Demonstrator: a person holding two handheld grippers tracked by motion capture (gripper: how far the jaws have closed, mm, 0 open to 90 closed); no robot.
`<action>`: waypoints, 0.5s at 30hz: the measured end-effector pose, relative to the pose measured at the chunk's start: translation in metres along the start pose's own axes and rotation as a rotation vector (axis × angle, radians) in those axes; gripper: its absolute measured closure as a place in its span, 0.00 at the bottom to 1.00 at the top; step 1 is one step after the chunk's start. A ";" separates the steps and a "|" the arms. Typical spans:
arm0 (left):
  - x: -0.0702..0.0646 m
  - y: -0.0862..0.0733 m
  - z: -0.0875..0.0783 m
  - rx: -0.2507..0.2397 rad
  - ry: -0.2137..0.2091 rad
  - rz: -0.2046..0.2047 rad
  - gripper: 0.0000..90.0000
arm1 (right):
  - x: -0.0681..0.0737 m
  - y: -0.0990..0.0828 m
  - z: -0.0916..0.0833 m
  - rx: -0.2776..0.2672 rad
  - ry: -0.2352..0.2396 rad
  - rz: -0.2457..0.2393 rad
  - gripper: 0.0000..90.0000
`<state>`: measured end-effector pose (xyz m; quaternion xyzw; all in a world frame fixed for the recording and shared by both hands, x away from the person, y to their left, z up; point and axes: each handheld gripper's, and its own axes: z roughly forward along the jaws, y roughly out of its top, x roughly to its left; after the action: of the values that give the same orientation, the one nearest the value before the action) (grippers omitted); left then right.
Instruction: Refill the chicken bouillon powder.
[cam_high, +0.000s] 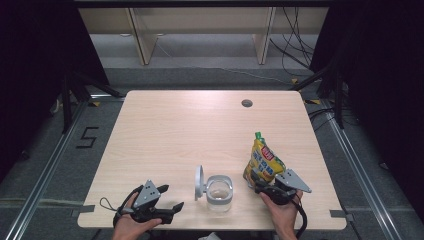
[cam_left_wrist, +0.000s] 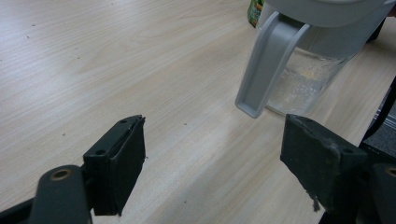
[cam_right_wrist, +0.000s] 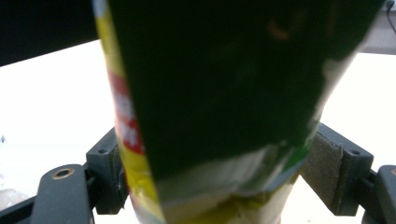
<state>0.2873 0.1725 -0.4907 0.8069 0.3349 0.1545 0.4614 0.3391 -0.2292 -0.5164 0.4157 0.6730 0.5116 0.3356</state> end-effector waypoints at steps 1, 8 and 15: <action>0.000 0.000 0.000 -0.001 -0.001 0.000 0.24 | 0.000 0.000 0.001 -0.004 0.010 0.007 0.25; 0.000 0.000 0.000 0.000 -0.007 -0.001 0.24 | 0.004 0.000 0.006 -0.066 0.002 0.055 0.32; -0.001 0.000 0.000 -0.008 -0.012 -0.004 0.24 | 0.007 0.001 0.009 -0.056 0.027 0.045 0.35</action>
<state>0.2866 0.1718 -0.4906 0.8051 0.3333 0.1501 0.4671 0.3444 -0.2194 -0.5182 0.4141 0.6534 0.5433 0.3262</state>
